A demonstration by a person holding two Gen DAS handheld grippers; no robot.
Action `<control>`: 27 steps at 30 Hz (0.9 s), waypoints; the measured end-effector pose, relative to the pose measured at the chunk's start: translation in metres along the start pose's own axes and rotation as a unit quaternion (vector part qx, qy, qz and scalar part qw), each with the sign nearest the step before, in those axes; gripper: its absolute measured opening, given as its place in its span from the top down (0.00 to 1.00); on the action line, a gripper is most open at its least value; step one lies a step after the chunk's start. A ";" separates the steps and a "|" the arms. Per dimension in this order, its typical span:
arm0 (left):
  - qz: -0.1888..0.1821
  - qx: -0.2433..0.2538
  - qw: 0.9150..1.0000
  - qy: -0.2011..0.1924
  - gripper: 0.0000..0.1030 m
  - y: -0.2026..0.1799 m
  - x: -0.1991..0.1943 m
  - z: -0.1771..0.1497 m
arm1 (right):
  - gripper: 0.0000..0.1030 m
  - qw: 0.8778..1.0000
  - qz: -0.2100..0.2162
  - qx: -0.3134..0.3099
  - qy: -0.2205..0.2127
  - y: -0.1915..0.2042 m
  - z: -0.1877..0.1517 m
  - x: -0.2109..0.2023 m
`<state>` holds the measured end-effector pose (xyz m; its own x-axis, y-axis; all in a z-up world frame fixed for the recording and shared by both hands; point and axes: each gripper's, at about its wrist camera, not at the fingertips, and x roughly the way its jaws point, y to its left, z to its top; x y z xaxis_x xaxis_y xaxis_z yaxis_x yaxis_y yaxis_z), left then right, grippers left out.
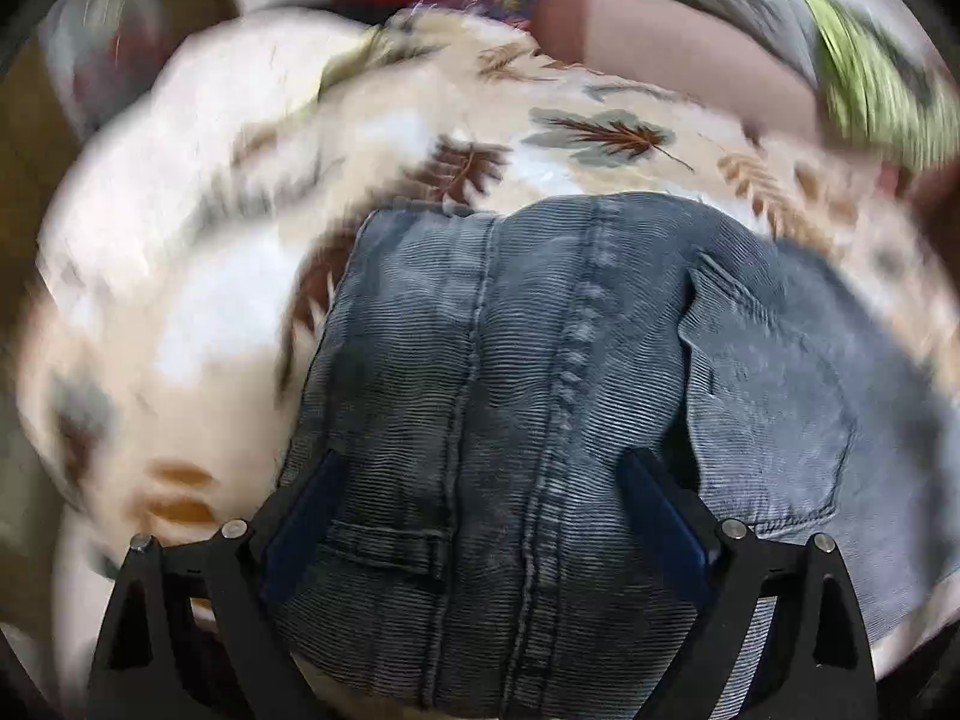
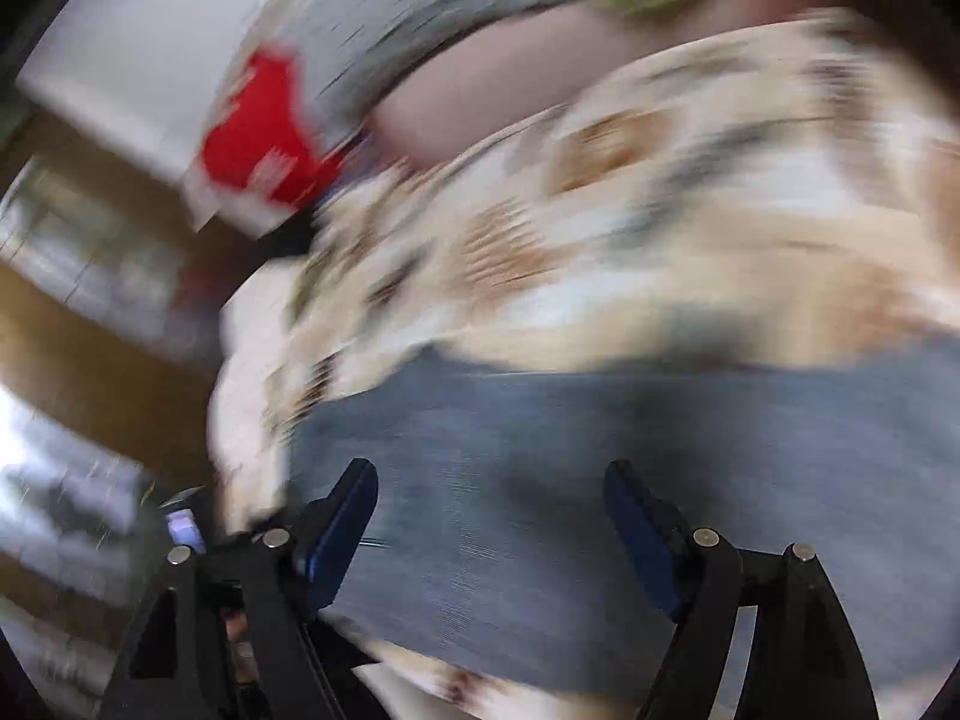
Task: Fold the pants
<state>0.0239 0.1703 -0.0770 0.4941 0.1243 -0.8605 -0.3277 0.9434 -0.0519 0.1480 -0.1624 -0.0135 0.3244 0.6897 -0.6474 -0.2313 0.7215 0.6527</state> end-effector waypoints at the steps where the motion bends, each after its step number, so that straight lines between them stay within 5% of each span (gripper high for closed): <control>1: 0.005 0.010 1.000 -0.004 0.07 -0.001 -0.002 0.000 | 0.22 0.999 0.024 -0.005 0.026 0.015 0.008 0.029; 4: 0.007 0.015 1.000 -0.010 0.06 -0.003 0.000 -0.001 | 0.22 0.994 0.074 -0.017 0.074 0.047 0.032 0.112; 7: 0.007 0.021 1.000 -0.016 0.06 -0.005 0.000 -0.004 | 0.22 0.992 -0.013 0.010 0.121 0.028 0.054 0.197; 10: -0.010 0.011 1.000 -0.025 0.06 0.002 -0.013 -0.008 | 0.21 0.995 0.013 0.047 0.086 0.030 0.064 0.192; 14: -0.051 -0.008 0.996 -0.078 0.07 0.003 -0.049 -0.014 | 0.21 0.994 -0.015 -0.063 0.086 0.088 0.057 0.167; 17: -0.074 0.006 0.994 -0.076 0.07 -0.004 -0.049 -0.018 | 0.21 0.986 0.006 -0.125 0.113 0.133 0.054 0.175; 20: -0.060 0.027 0.997 -0.037 0.07 -0.006 -0.027 -0.027 | 0.21 0.962 -0.007 -0.220 0.160 0.184 0.042 0.209; 24: -0.054 0.058 0.996 -0.045 0.06 -0.011 -0.027 -0.032 | 0.22 0.929 -0.036 -0.294 0.223 0.218 0.024 0.251; 27: -0.059 0.058 0.995 -0.047 0.05 -0.010 -0.025 -0.034 | 0.22 0.879 -0.108 -0.383 0.264 0.221 0.001 0.283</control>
<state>-0.0125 0.1476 -0.0715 0.5980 0.0329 -0.8008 -0.1703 0.9815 -0.0869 0.1898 0.1923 -0.0525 0.0119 0.3190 -0.9477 -0.8314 0.5296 0.1679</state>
